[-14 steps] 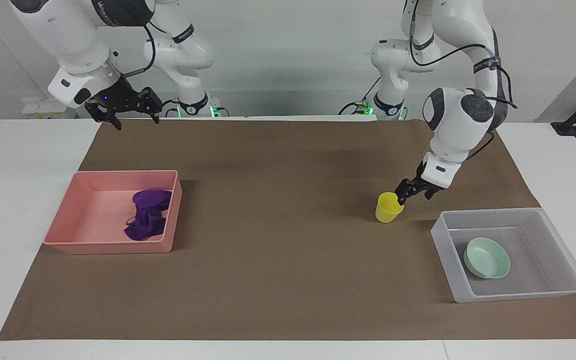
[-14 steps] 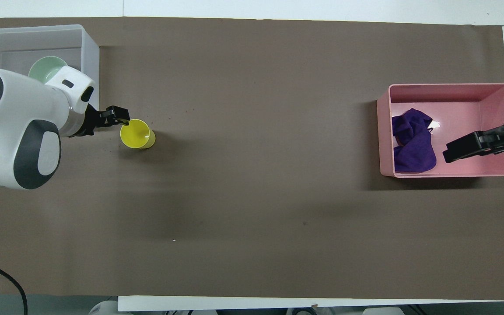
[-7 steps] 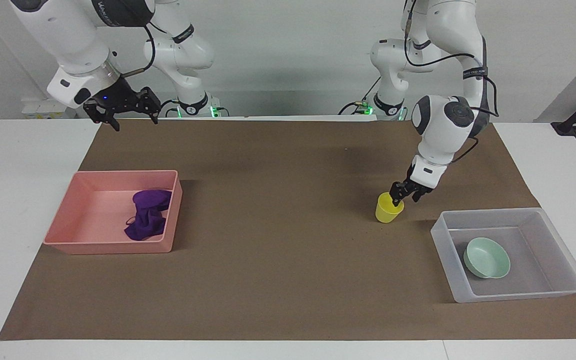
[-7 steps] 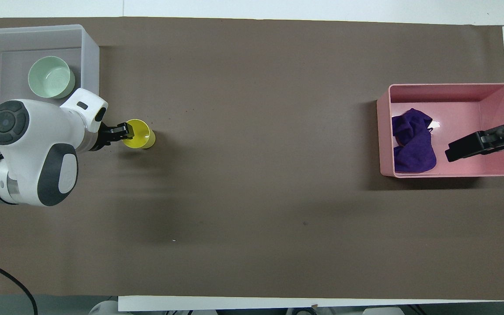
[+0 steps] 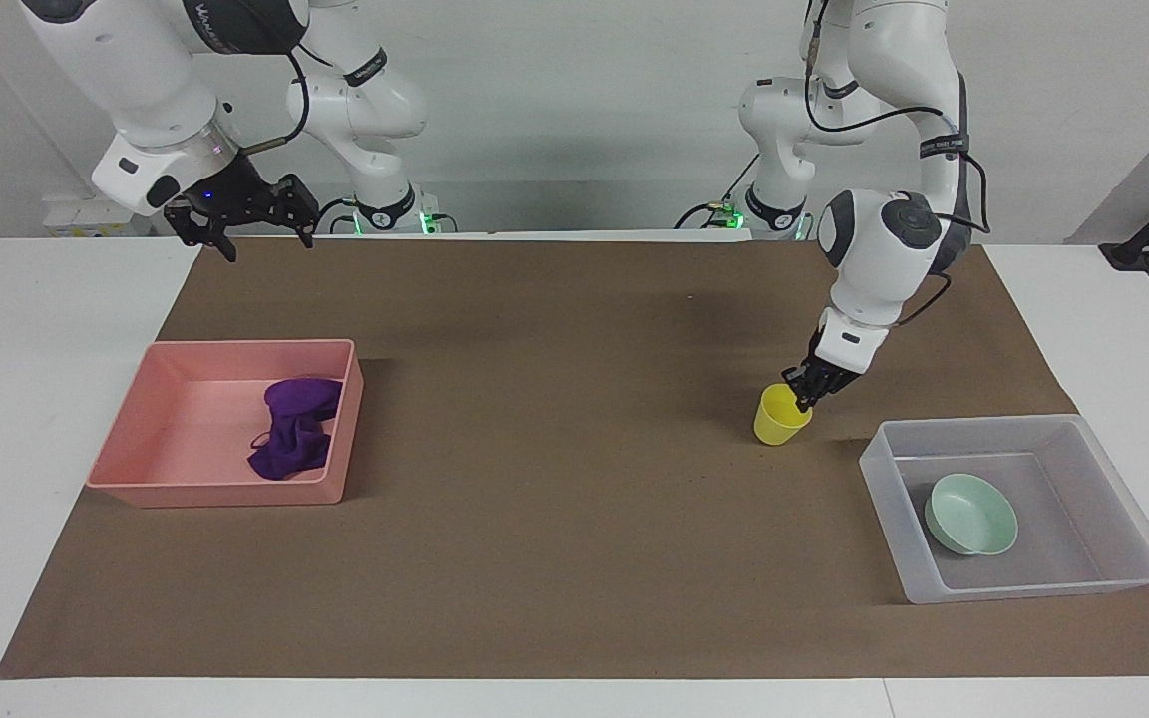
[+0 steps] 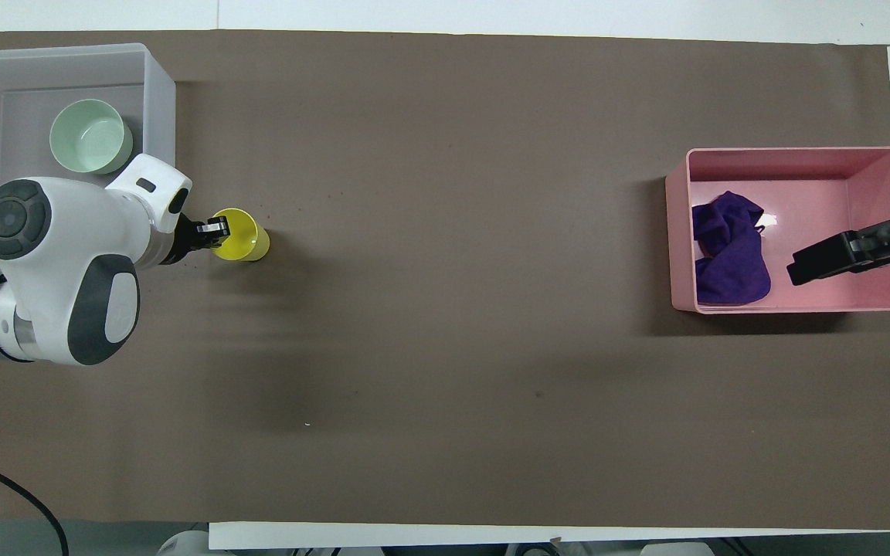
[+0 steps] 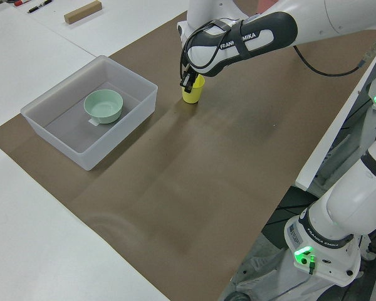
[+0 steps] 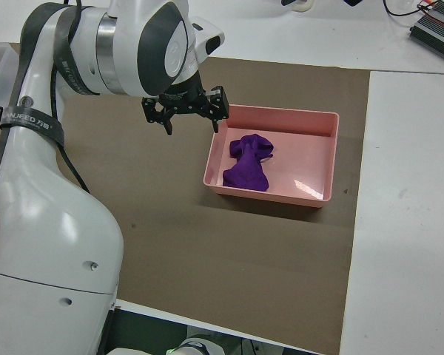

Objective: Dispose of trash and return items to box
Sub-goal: 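Grasp the yellow cup rim with the left gripper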

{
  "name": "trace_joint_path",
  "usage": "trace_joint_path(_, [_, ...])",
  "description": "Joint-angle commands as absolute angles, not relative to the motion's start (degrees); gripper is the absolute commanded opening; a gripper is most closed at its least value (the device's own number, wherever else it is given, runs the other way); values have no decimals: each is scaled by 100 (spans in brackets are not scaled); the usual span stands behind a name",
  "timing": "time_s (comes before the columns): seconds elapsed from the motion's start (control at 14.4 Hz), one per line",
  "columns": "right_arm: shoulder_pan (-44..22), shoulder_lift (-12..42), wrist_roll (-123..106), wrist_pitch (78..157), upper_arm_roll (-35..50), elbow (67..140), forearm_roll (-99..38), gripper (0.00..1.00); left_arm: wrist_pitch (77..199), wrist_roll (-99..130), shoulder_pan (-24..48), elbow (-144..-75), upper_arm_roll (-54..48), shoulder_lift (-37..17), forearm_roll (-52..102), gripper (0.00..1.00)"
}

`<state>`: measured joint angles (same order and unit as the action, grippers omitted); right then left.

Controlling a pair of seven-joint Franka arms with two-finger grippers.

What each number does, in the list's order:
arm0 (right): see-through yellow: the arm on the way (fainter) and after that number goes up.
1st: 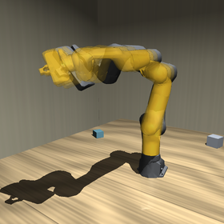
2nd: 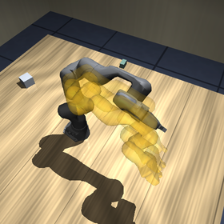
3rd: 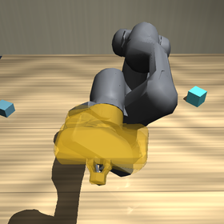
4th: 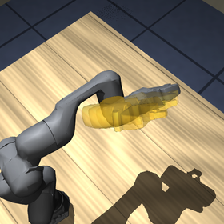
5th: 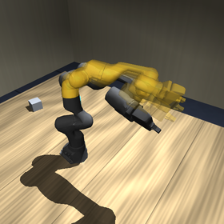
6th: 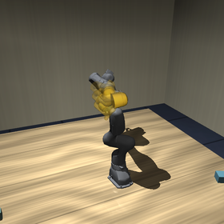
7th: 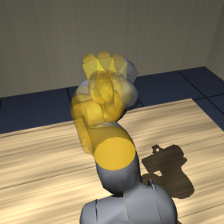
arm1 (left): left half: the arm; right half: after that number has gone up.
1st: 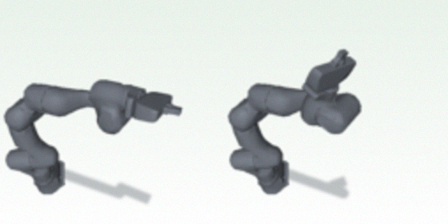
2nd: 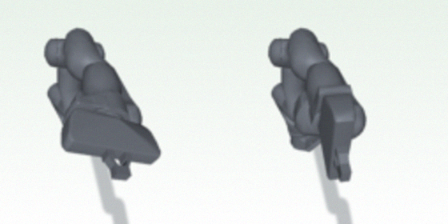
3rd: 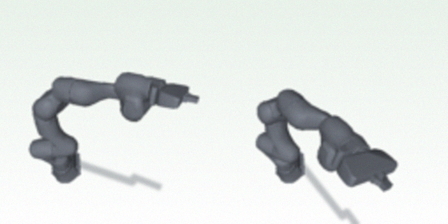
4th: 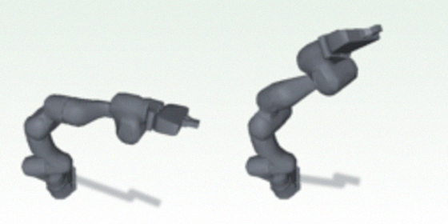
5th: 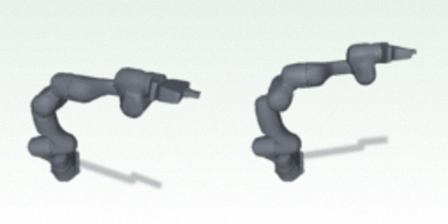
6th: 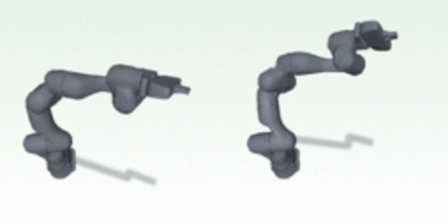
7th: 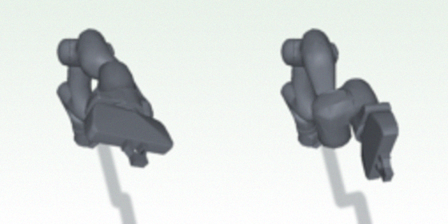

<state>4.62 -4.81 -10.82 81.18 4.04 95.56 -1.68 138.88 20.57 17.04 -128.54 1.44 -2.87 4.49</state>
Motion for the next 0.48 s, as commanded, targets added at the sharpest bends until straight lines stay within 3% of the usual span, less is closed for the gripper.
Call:
trace_joint_path(0.0, [501,-571,-1195,8200,448,9642,-88,99,13983,2048,1793,-12946,211,-228,457,0])
trace_joint_path(0.21, [501,-571,-1204,8200,448,9642,-88,99,13608,2101,1802,-12439,211,-394,474,0])
trace_joint_path(0.42, [510,-571,-1204,8209,448,9642,-88,99,12213,2109,1767,-11114,220,-667,510,0])
